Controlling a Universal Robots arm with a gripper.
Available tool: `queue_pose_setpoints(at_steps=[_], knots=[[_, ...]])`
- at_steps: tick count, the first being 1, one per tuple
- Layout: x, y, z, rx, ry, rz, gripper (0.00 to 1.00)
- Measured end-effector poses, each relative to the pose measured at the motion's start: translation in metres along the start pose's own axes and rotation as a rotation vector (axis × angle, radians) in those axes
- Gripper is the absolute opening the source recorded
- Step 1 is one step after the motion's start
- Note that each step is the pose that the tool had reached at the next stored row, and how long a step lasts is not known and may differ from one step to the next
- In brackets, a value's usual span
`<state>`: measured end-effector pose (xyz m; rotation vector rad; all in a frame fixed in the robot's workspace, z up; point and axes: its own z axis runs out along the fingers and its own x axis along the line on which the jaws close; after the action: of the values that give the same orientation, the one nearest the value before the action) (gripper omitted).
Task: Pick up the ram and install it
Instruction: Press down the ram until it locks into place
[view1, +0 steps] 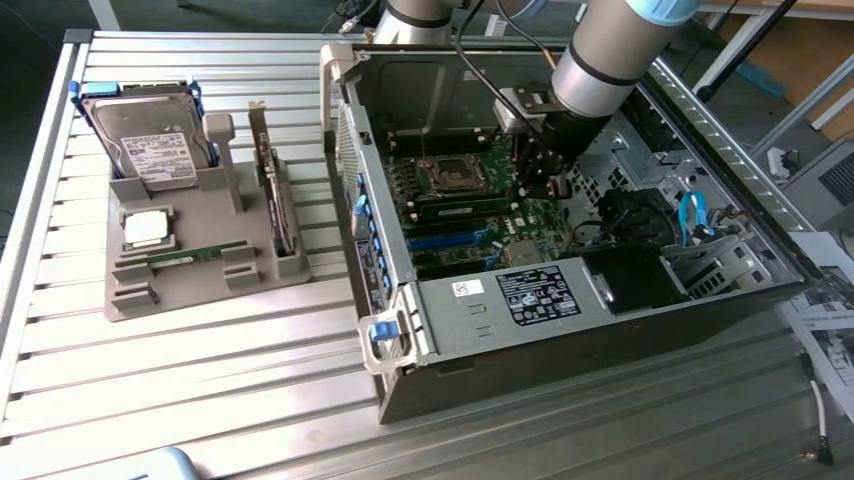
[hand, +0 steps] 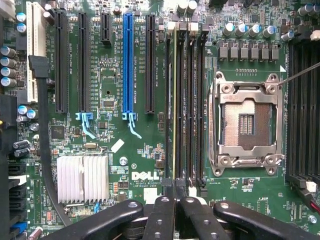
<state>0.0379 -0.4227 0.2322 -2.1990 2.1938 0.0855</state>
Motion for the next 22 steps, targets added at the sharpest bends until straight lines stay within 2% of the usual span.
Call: queue_pose_setpoints(at_steps=[14, 22], knots=[[0.0001, 0.0, 0.0017, 0.0, -0.0003, 0.0, 0.11], [-0.0005, 0.0001, -0.0071, 0.0, 0.0049, 0.0, 0.11]])
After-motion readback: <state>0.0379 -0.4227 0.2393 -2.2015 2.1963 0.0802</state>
